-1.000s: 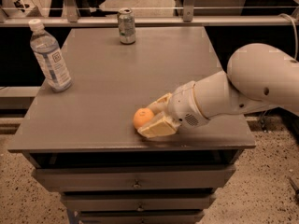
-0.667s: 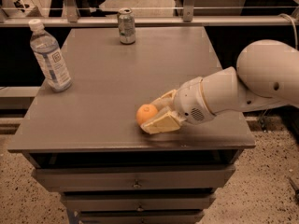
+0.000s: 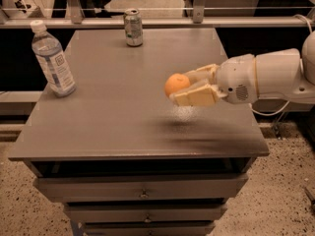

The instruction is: Pick orange

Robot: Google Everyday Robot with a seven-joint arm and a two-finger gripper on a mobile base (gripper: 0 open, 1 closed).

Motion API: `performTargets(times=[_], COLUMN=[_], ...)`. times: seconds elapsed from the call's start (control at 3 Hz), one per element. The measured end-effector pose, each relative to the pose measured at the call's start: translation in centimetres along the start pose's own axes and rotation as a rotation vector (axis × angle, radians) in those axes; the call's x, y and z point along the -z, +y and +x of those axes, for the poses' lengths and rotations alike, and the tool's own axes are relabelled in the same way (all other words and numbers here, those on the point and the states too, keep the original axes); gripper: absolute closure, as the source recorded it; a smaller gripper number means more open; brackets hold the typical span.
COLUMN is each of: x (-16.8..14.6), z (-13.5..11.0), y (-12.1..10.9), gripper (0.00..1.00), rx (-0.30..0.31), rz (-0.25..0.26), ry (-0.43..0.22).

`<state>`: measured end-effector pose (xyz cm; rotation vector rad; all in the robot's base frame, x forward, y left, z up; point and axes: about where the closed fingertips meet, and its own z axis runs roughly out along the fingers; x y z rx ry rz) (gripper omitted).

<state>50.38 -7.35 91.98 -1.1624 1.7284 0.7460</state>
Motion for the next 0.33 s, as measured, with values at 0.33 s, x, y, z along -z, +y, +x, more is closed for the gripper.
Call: performTargets(times=[0.33], x=[0.28], z=[-0.98], y=[-0.30], gripper=[1.00], rx=[0.004], rz=[0.005], ry=[-0.021])
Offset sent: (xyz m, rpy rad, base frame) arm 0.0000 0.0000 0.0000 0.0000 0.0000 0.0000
